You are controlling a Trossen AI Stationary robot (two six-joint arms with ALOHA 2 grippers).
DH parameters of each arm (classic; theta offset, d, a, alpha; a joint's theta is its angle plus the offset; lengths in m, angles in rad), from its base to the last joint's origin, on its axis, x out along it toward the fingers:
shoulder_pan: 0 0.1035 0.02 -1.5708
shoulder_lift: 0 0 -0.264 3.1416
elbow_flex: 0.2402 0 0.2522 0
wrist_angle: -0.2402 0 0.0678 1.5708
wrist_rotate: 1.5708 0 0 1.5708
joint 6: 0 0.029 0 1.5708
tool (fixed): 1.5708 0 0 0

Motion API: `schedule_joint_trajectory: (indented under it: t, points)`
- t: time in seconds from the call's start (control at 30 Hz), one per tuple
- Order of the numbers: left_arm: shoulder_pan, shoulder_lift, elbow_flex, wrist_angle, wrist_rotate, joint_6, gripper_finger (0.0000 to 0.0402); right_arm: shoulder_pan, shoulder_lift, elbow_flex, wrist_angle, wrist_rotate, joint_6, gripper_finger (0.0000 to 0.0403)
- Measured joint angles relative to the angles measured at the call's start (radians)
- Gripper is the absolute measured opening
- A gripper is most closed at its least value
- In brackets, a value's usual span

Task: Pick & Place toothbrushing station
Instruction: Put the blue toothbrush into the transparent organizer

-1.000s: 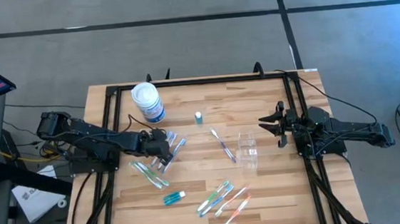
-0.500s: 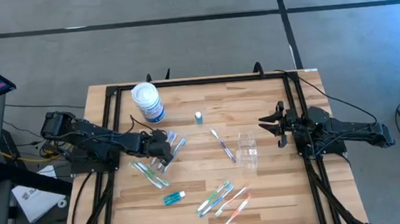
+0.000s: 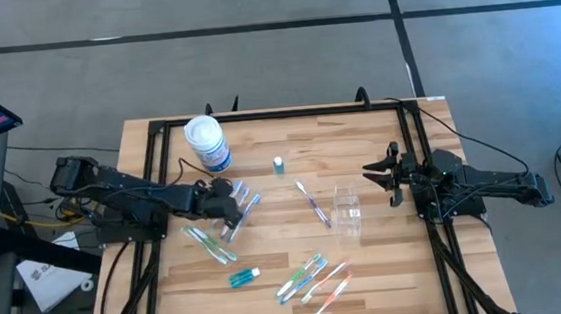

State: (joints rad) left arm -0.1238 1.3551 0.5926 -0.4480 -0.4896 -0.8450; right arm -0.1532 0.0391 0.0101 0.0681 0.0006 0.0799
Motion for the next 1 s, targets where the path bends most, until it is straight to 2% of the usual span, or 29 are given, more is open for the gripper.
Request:
schedule_joint_trajectory:
  t: [0.13,0.3,0.67,0.83,1.0]
  points:
    - [-0.007,-0.094,0.000,0.009,-0.071,0.012,0.0000,0.000,0.000,0.000,0.010,0.000,0.000,0.0098]
    - [-0.039,-0.181,0.000,0.130,-0.095,0.137,0.0000,0.006,0.000,0.000,0.089,0.000,0.000,0.0098]
    - [-0.053,-0.188,0.000,0.531,-0.113,0.536,0.0000,0.042,0.001,0.000,0.199,0.000,0.026,0.0098]
    - [-0.044,-0.189,0.000,0.678,-0.102,0.656,0.0000,0.063,0.087,0.000,0.298,0.000,0.026,0.0098]
    - [0.000,-0.172,0.000,0.827,0.023,0.758,0.0000,0.068,0.235,0.000,0.456,0.000,0.001,0.0098]
